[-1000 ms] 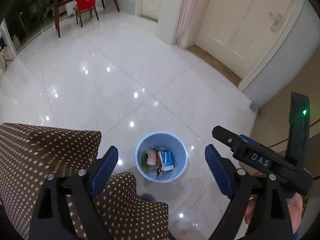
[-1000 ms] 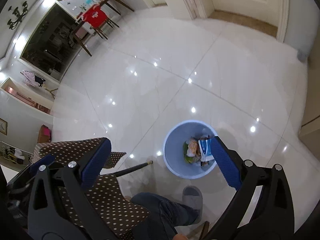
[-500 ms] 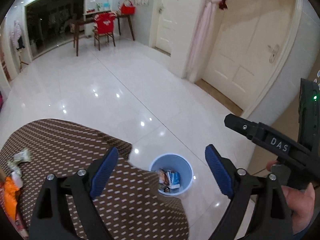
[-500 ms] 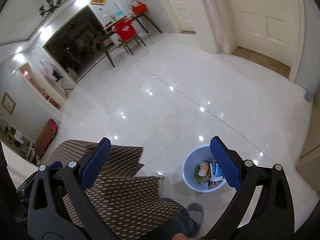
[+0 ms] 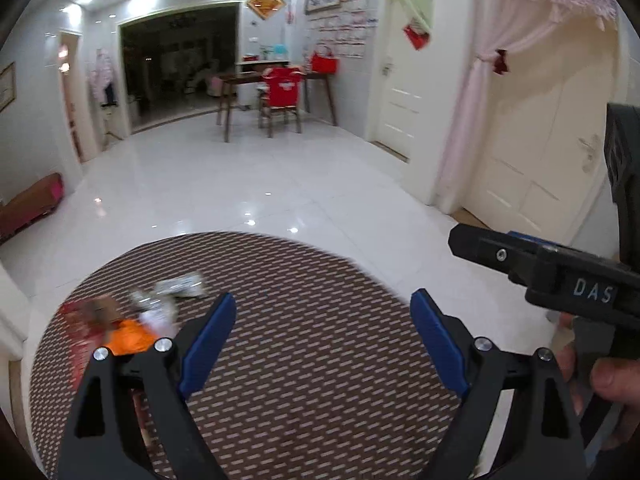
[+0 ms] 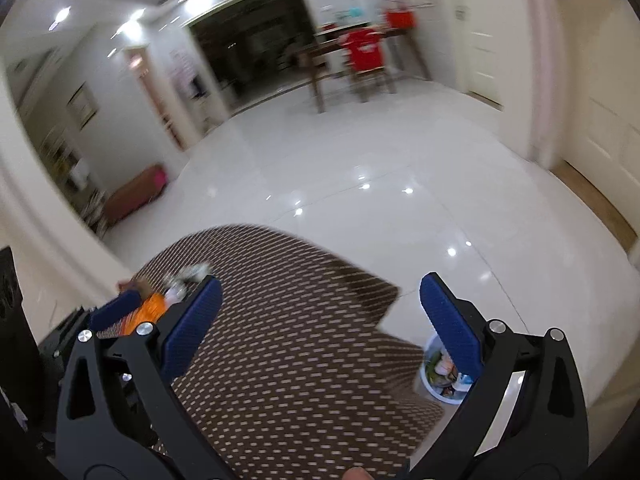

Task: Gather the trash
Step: 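Move both open tools back over the table, then grasp the orange foil bag with the left tool while the right tool grasps the white bottle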

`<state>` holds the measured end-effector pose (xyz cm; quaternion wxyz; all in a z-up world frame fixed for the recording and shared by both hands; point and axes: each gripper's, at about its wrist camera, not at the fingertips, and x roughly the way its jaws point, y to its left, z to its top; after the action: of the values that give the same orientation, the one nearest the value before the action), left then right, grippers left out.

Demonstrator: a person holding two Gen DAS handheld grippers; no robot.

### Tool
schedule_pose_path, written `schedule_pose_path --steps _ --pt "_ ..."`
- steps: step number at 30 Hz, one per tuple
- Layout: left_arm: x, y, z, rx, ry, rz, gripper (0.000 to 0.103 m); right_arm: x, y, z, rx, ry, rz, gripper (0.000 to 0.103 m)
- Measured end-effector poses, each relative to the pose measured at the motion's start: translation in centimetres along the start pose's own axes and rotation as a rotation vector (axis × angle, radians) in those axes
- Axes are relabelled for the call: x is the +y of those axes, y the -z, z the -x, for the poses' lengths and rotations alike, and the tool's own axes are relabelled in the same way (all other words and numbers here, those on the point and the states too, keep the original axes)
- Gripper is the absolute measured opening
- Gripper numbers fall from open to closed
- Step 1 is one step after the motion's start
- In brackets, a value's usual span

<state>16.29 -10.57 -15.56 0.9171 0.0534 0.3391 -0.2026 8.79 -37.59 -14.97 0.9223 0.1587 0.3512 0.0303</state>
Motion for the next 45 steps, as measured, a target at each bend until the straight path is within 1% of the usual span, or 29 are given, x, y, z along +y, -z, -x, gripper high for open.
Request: schedule_pose_path --steps 1,3,6,8,12,14,16,20,23,25,26,27,29,30,31,32,34,35,36,37,38,39,40,43,45 --pt "0.4 0.2 0.1 -0.003 -0.013 0.006 0.087 1.3 0.1 -0.6 0.010 -0.017 0.030 0.097" --pt "2.7 1.0 0.6 -0.007 -0.054 0.024 0.087 3.7 0.3 -2.0 0.034 -0.051 0.076 0.097" --pt "6.2 2.0 0.5 0.009 -0.118 0.048 0.087 6.4 0.4 -4.0 0.066 -0.088 0.129 0.097" --pt "8.5 2.5 -0.2 0.029 -0.155 0.071 0.087 7.8 0.5 -5.2 0.087 -0.104 0.147 0.097" --pt "12.3 3.3 -2.3 0.072 -0.194 0.086 0.087 9.9 1.1 -6.4 0.106 -0.127 0.172 0.097" --pt "13.6 3.5 -2.9 0.082 -0.199 0.087 0.087 10.5 1.2 -7.0 0.116 -0.124 0.184 0.097" --pt "15.1 4.0 -4.3 0.114 -0.199 0.078 0.087 11.1 1.5 -7.4 0.127 -0.117 0.190 0.097" --pt "15.5 5.1 -6.5 0.163 -0.201 0.045 0.087 11.3 1.8 -9.2 0.161 -0.101 0.202 0.097" --pt "16.4 5.6 -7.9 0.199 -0.145 0.064 0.086 11.4 2.3 -10.7 0.191 -0.115 0.207 0.097" --pt "16.6 5.7 -8.1 0.196 -0.160 0.037 0.073 12.0 2.7 -12.1 0.213 -0.126 0.212 0.097" --pt "16.7 5.7 -8.1 0.196 -0.156 0.030 0.065 12.3 2.9 -12.8 0.224 -0.133 0.215 0.097" --pt "16.9 5.6 -7.8 0.192 -0.132 0.034 0.059 12.8 3.1 -13.9 0.239 -0.146 0.221 0.097" --pt "17.4 5.8 -7.5 0.191 -0.113 0.046 0.058 13.7 3.7 -15.6 0.267 -0.178 0.240 0.097" --pt "17.6 5.8 -7.4 0.190 -0.112 0.046 0.058 14.2 3.8 -16.2 0.277 -0.191 0.253 0.095" --pt "17.7 5.9 -7.3 0.188 -0.120 0.042 0.058 15.0 4.1 -17.2 0.288 -0.212 0.274 0.090" --pt "17.8 6.0 -7.2 0.186 -0.131 0.039 0.058 15.4 4.1 -17.8 0.297 -0.224 0.287 0.087" --pt "17.9 6.2 -6.8 0.185 -0.136 0.038 0.060 16.7 4.4 -19.4 0.315 -0.246 0.310 0.076" --pt "17.9 6.3 -6.7 0.186 -0.138 0.037 0.065 17.2 4.4 -20.2 0.322 -0.256 0.316 0.072" --pt "17.9 6.4 -6.7 0.187 -0.143 0.032 0.068 17.6 4.5 -20.6 0.328 -0.266 0.321 0.065" --pt "17.7 6.4 -6.8 0.189 -0.143 0.028 0.069 18.0 4.6 -21.1 0.336 -0.284 0.328 0.055" --pt "17.5 6.5 -6.9 0.190 -0.145 0.019 0.070 18.6 4.8 -21.5 0.352 -0.305 0.341 0.049" --pt "17.5 6.5 -7.0 0.192 -0.149 0.012 0.071 18.9 5.1 -21.6 0.361 -0.311 0.353 0.041" --pt "17.3 6.6 -7.0 0.195 -0.151 0.005 0.071 19.1 5.3 -21.5 0.354 -0.317 0.366 0.032" --pt "17.4 6.5 -7.2 0.203 -0.143 -0.013 0.071 18.9 5.9 -20.6 0.356 -0.295 0.374 0.032" --pt "17.4 6.4 -7.3 0.209 -0.148 -0.026 0.063 18.1 6.3 -19.7 0.351 -0.291 0.356 0.032"
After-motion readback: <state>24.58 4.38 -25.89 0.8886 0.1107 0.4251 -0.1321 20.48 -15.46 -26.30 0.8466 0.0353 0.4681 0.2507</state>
